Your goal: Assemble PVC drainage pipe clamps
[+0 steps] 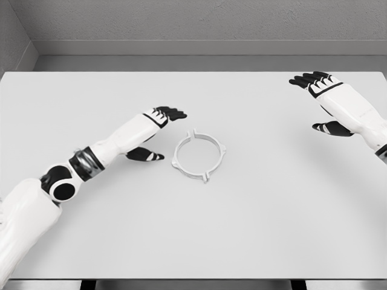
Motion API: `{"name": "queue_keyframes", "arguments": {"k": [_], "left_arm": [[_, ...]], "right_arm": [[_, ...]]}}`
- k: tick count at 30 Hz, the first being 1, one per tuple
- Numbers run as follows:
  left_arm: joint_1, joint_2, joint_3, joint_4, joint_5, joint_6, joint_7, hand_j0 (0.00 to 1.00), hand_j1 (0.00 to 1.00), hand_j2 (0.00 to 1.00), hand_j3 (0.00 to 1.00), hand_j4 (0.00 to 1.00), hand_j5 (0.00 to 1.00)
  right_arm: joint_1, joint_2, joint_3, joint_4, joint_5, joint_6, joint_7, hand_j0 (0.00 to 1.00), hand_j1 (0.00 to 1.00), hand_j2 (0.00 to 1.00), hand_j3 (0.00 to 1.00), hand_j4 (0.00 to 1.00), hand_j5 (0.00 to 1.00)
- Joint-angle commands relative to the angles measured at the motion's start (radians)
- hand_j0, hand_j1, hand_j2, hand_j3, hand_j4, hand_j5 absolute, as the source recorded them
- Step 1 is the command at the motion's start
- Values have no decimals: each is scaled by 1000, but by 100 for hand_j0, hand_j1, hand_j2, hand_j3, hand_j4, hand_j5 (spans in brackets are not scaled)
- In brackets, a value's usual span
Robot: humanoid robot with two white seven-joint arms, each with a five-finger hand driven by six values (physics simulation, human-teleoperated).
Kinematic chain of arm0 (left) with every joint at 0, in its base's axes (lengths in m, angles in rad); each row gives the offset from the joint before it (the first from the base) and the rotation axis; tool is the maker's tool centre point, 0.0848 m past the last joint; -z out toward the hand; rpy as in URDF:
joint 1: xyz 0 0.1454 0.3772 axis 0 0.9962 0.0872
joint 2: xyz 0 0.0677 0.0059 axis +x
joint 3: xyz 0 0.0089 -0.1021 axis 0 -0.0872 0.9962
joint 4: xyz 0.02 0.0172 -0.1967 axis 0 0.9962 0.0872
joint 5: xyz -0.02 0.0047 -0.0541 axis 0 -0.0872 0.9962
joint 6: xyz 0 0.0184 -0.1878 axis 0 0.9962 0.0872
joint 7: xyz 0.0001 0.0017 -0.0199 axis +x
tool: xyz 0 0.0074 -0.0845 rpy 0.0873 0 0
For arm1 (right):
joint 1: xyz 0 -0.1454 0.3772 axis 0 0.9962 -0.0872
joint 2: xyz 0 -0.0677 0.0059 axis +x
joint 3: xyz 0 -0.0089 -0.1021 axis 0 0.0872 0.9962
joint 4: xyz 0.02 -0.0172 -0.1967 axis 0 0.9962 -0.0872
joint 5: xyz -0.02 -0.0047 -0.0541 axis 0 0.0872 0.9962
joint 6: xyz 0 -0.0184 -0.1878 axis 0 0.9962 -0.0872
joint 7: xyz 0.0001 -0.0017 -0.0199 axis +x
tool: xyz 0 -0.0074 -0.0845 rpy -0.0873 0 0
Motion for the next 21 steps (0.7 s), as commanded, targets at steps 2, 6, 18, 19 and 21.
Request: {"name": "queue_keyframes", "arguments": {"k": [2, 6, 18, 19, 21], "left_arm": [[6, -1, -7, -3, 4, 0, 1, 100, 100, 100, 100, 100, 100], [8, -1, -7, -3, 4, 0, 1, 100, 100, 100, 100, 100, 100], [9, -19, -15, -2, -10, 0, -1, 100, 100, 100, 100, 100, 100], [9, -21, -15, -2, -10, 0, -1, 100, 100, 100, 100, 100, 100], [11, -21, -15, -2, -10, 0, -1, 100, 100, 100, 100, 100, 100]], "right_arm": [[0, -1, 0, 0, -7, 2, -1, 100, 100, 100, 100, 100, 100], [0, -1, 0, 0, -7, 2, -1, 100, 100, 100, 100, 100, 100], [0, -1, 0, 0, -7, 2, -1, 100, 100, 100, 100, 100, 100], [0, -1, 0, 0, -7, 2, -1, 100, 100, 100, 100, 100, 100], [0, -1, 0, 0, -7, 2, -1, 100, 100, 100, 100, 100, 100]]}}
